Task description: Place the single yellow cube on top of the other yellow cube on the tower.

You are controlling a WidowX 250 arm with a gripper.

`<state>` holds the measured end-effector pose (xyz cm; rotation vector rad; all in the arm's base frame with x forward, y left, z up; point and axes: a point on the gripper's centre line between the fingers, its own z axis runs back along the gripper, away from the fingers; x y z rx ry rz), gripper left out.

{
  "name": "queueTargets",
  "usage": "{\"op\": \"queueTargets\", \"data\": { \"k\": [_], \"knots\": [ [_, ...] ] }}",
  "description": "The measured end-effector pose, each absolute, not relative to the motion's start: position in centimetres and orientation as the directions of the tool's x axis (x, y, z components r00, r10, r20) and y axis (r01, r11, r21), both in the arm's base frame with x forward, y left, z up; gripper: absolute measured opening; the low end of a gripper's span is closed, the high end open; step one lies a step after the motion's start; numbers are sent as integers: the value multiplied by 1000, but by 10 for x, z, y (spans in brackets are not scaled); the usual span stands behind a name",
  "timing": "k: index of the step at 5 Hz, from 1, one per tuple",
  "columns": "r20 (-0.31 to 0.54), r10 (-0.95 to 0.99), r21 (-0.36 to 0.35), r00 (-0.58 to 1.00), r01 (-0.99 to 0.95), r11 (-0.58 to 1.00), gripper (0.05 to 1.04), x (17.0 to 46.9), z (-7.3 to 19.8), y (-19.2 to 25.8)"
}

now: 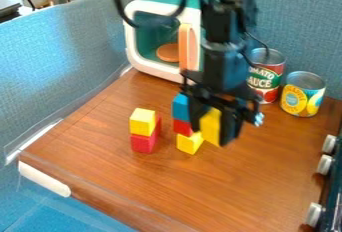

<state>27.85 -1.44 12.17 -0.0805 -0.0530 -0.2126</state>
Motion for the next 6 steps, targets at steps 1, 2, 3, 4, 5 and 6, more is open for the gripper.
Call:
{"op": "queueTargets", "data": {
  "k": [1, 2, 3, 4, 5, 6],
  "knots": [
    [60, -94, -95, 994, 100, 991, 591, 281, 132, 20],
    [20, 13, -107, 1000, -11, 994, 591, 294, 117, 52],
    [13, 93, -122, 996, -91, 988, 591, 304, 114, 71],
    [-39, 136, -106, 990, -139, 985, 591, 307, 108, 84],
    [-57, 203, -95, 977, -208, 974, 591, 307, 107, 104],
    [-92, 250, -89, 964, -258, 962, 591, 311, 96, 116]
  ]
}}
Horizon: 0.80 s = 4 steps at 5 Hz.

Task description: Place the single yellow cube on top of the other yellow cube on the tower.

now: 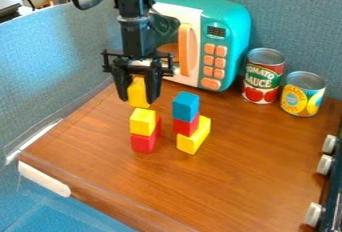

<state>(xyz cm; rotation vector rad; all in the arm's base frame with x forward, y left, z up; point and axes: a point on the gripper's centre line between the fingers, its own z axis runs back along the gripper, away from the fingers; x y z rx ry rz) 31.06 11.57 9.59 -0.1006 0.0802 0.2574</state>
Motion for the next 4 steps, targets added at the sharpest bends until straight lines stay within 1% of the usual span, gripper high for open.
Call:
{"op": "queueTargets", "data": {
  "k": [1, 2, 4],
  "knots": [
    [-136, 265, -56, 955, -275, 960, 591, 313, 83, 122],
    [-157, 254, -57, 954, -266, 962, 591, 315, 75, 122],
    [-153, 232, -65, 961, -244, 968, 591, 319, 75, 113]
  ]
}}
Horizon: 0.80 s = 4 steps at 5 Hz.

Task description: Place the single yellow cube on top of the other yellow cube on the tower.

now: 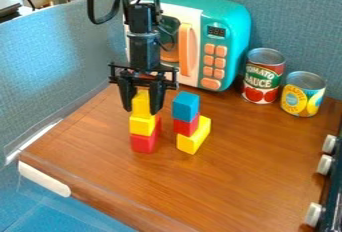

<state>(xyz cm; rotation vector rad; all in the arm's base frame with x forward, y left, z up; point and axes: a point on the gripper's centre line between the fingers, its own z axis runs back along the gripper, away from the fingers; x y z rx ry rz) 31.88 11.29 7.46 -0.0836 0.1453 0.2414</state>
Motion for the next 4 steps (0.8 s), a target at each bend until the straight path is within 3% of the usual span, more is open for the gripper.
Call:
{"op": "queueTargets", "data": {
  "k": [2, 3, 4],
  "knots": [
    [-184, 241, -71, 953, -258, 964, 641, 315, 77, 110],
    [-202, 252, -78, 947, -272, 959, 929, 315, 78, 109],
    [-213, 273, -88, 938, -297, 951, 1009, 315, 80, 113]
  ]
}}
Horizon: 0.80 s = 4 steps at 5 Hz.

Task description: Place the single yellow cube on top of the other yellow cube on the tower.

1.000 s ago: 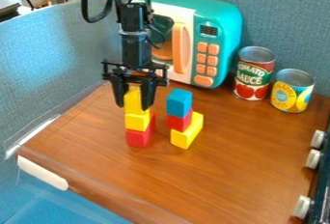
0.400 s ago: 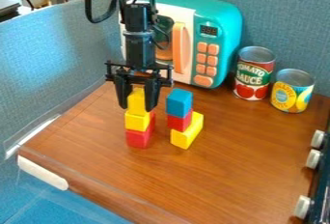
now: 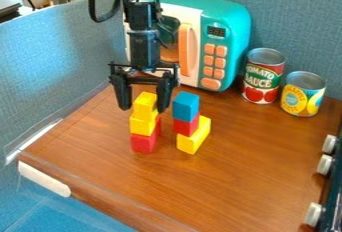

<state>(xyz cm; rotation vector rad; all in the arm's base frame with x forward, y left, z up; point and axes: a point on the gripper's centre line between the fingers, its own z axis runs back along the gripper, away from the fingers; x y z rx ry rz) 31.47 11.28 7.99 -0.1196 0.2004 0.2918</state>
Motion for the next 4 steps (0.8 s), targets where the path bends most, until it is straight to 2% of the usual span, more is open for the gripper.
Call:
{"op": "queueTargets", "data": {
  "k": [1, 2, 3, 4],
  "knots": [
    [-211, 286, -94, 935, -311, 946, 1004, 314, 80, 116],
    [-165, 260, -70, 951, -274, 959, 1000, 312, 96, 111],
    [-26, 188, -40, 982, -189, 981, 1000, 307, 142, 92],
    [-4, 144, -16, 990, -144, 989, 1000, 306, 146, 84]
  ]
}}
